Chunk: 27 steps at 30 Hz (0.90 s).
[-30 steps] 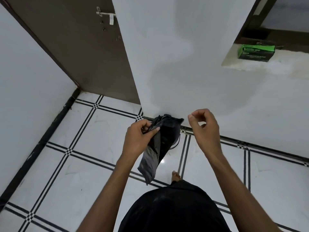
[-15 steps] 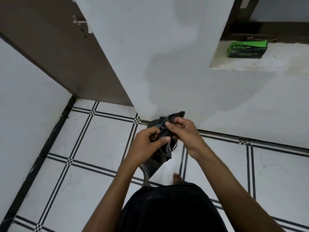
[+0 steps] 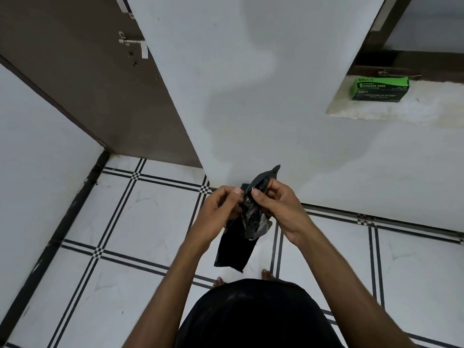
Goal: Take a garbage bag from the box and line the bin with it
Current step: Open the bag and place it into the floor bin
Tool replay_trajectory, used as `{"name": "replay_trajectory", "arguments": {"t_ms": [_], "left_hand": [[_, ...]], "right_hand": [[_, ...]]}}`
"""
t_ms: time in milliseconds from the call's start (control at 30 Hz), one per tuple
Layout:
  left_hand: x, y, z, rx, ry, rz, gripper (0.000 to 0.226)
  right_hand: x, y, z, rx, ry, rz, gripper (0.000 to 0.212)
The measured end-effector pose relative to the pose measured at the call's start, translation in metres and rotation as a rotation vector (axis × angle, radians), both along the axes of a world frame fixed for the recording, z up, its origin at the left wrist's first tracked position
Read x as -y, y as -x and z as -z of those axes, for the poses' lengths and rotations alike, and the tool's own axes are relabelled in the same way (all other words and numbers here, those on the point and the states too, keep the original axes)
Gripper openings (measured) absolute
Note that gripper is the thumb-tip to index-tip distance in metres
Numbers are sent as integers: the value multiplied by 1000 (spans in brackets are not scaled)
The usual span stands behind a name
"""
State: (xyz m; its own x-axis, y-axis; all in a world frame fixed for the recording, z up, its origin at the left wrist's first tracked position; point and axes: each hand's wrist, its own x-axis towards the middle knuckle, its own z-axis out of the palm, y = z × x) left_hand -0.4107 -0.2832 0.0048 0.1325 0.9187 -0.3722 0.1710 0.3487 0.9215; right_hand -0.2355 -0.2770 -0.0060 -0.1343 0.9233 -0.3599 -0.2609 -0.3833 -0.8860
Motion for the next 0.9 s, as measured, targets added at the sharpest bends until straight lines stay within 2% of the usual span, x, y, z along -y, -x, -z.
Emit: {"name": "replay_trajectory", "arguments": {"t_ms": [133,200,300,367,433,500,567,667,767,900], "left_hand": [[-4,8,0,57,-63,38,16],[-6,14,3,48,-99,39,5],[-9,23,7,38,-88,-5,14],[-12,26,7,30,-51,-142,18],[-15,30,7,78,8,-319,18],[-19,35,7,94,18,-426,18],[-22,38,6,99,12,-455,16],[-27,39,6,119,23,-476,13],[-30,38,7,148,26,-475,13],[-33,44,5,333,123,-458,20]], "right_hand": [[3,11,0,3,-39,-30,27],[4,13,1,6,-54,-30,18],[4,12,0,-18,-45,-14,13],[2,9,1,27,-29,17,14],[-1,4,4,180,-40,64,12],[-2,-2,9,403,-85,119,22],[-3,-7,13,564,-116,159,30],[-4,-11,13,704,-128,184,26],[-5,-18,8,889,-228,100,32],[-8,-29,0,1070,-509,-68,40]]}}
